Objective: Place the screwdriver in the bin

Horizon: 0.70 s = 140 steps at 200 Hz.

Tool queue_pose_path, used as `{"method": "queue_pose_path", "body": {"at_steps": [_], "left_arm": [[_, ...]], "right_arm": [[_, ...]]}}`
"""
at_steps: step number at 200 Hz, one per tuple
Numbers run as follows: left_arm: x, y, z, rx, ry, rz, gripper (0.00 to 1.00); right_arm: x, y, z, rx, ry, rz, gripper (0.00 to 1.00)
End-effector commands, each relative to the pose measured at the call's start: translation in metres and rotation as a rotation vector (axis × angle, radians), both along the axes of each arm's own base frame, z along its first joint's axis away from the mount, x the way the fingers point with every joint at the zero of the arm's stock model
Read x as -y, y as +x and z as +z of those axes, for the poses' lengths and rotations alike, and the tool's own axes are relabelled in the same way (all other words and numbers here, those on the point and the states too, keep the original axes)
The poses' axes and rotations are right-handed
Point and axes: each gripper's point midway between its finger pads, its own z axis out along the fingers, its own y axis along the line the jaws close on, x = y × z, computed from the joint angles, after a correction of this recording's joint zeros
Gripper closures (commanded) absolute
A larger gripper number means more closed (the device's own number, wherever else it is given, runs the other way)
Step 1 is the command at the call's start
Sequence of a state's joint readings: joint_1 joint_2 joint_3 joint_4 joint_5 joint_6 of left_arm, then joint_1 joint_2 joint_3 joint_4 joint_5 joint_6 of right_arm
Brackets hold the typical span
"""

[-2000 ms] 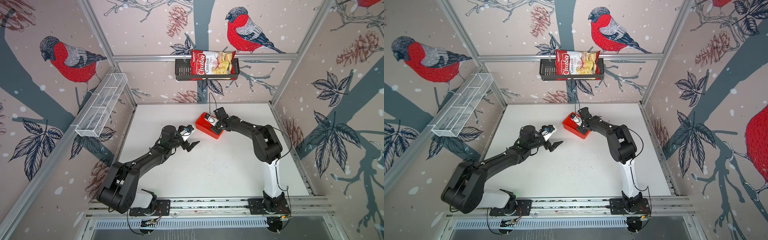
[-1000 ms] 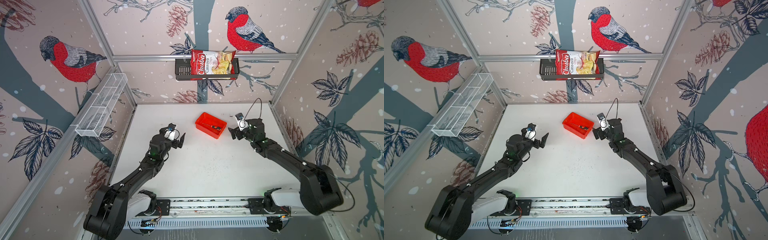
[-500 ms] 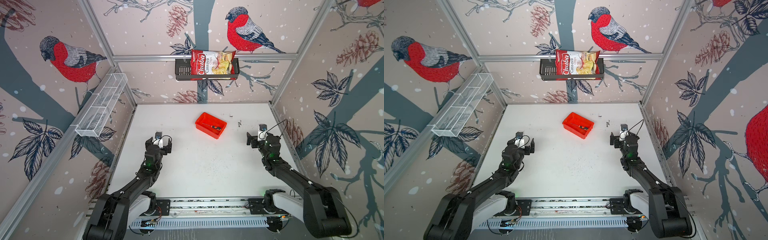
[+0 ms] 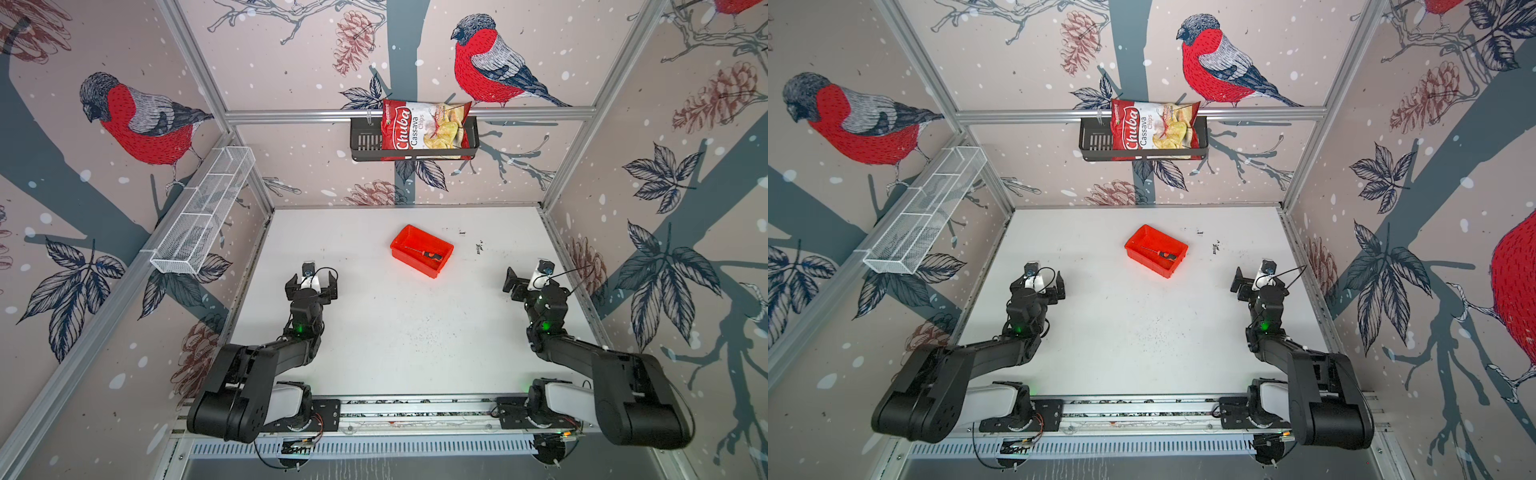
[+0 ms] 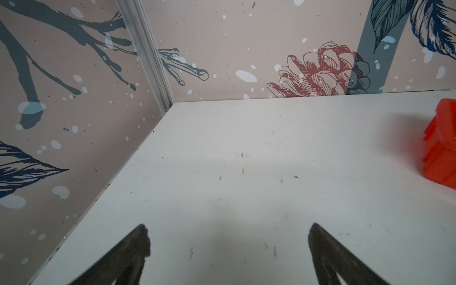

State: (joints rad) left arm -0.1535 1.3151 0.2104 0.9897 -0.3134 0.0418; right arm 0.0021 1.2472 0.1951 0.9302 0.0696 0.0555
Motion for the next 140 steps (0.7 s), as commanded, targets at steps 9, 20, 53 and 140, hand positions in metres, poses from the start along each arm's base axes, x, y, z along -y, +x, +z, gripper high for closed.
{"method": "queue_pose_path", "body": {"at_steps": [9, 20, 53, 140], "left_arm": [[0.001, 0.015, 0.019, 0.085, -0.014, -0.023, 0.00], [0.003, 0.019, 0.016, 0.077, -0.007, -0.038, 0.00], [0.001, 0.026, 0.008, 0.065, -0.012, -0.034, 0.00], [-0.009, 0.022, 0.000, 0.096, -0.044, -0.019, 0.00]], "right_arm": [[0.000, 0.009, 0.014, 0.069, 0.032, 0.008, 0.00], [-0.001, 0.012, 0.014, 0.068, 0.033, 0.015, 0.00], [-0.006, 0.021, 0.009, 0.063, 0.018, 0.056, 0.00], [-0.007, 0.029, -0.005, 0.036, 0.012, 0.062, 0.00]]}}
